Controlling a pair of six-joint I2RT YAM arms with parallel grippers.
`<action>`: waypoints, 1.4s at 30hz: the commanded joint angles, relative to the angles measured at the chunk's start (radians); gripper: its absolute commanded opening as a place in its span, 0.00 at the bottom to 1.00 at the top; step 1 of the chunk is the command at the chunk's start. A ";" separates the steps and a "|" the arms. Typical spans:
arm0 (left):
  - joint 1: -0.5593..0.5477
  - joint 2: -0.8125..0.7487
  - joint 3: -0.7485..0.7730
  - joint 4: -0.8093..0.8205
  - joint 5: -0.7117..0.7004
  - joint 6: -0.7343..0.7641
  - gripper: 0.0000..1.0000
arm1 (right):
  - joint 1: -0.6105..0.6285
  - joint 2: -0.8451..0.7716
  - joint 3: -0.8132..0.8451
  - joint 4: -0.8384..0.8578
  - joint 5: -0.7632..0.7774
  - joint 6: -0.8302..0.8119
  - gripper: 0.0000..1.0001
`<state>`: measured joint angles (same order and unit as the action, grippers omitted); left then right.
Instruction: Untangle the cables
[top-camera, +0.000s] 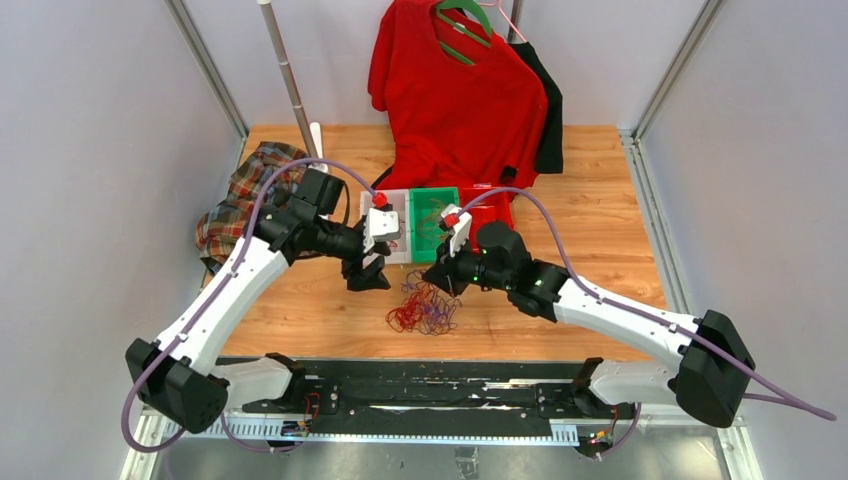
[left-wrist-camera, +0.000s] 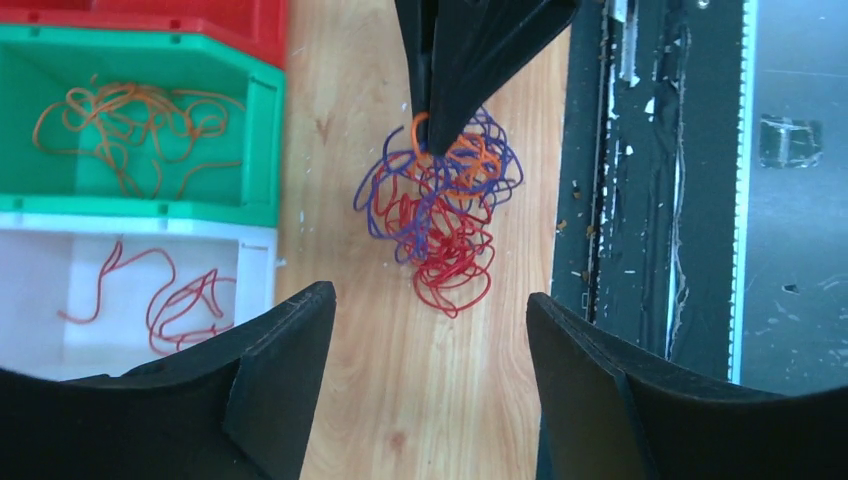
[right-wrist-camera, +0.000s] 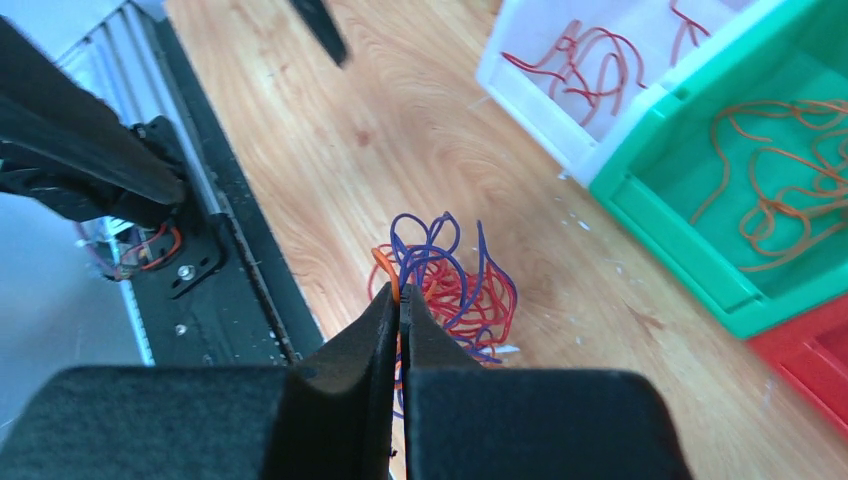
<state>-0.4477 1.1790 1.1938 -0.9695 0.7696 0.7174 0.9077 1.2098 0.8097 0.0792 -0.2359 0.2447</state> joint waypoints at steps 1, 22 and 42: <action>-0.015 0.036 0.034 0.012 0.144 0.088 0.71 | 0.020 -0.023 -0.007 0.095 -0.116 0.020 0.01; -0.053 0.156 0.016 0.009 0.229 0.174 0.35 | 0.036 0.065 0.039 0.147 -0.191 0.039 0.01; -0.059 0.112 0.056 0.008 0.091 0.125 0.01 | 0.042 0.027 -0.023 0.161 -0.116 0.043 0.05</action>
<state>-0.5011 1.3483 1.2217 -0.9730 0.9066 0.8555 0.9344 1.2808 0.8223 0.2031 -0.3885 0.2752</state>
